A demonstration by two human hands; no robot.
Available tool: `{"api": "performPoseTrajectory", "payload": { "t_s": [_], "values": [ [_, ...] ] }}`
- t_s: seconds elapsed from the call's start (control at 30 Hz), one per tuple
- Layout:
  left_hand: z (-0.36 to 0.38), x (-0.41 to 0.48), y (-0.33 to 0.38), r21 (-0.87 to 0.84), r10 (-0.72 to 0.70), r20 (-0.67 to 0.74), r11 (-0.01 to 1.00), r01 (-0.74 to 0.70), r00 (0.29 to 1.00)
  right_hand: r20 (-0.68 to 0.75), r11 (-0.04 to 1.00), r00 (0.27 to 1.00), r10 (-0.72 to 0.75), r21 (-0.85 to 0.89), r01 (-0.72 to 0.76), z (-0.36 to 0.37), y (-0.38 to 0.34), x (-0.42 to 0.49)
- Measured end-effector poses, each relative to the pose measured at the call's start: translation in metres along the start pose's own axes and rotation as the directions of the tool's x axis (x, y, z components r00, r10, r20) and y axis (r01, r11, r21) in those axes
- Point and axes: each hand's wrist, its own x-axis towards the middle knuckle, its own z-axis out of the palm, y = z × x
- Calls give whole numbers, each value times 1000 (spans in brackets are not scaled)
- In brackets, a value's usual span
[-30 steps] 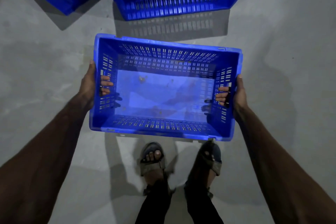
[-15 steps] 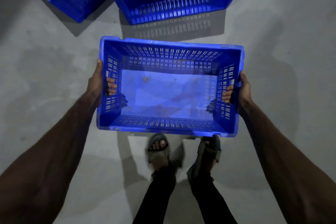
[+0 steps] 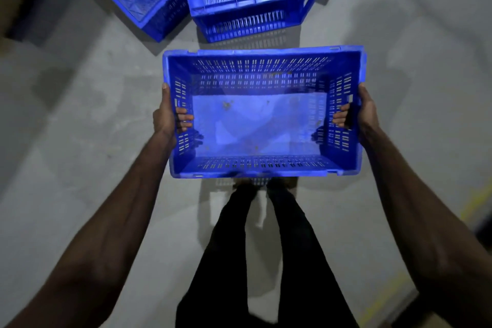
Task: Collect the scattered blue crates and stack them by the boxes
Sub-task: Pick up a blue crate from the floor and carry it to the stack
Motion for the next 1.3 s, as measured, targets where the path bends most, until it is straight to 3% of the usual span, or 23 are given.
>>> {"api": "performPoseTrajectory", "payload": {
  "t_s": [0.33, 0.7, 0.93, 1.3],
  "values": [
    [-67, -160, 72, 28, 78, 182, 996, -84, 980, -23, 993, 998, -54, 107, 56, -63, -39, -217],
    [-40, -219, 140, 74, 183, 313, 974, -216, 932, -116, 952, 983, -139, 258, 165, -107, -51, -287],
    [44, -235, 194, 153, 200, 382, 949, -275, 902, -154, 920, 979, -130, 350, 177, -159, -84, -264],
    [286, -259, 306, 271, 228, 375, 900, -342, 898, -199, 902, 977, -75, 403, 151, -308, -231, -170]
  ]
}}
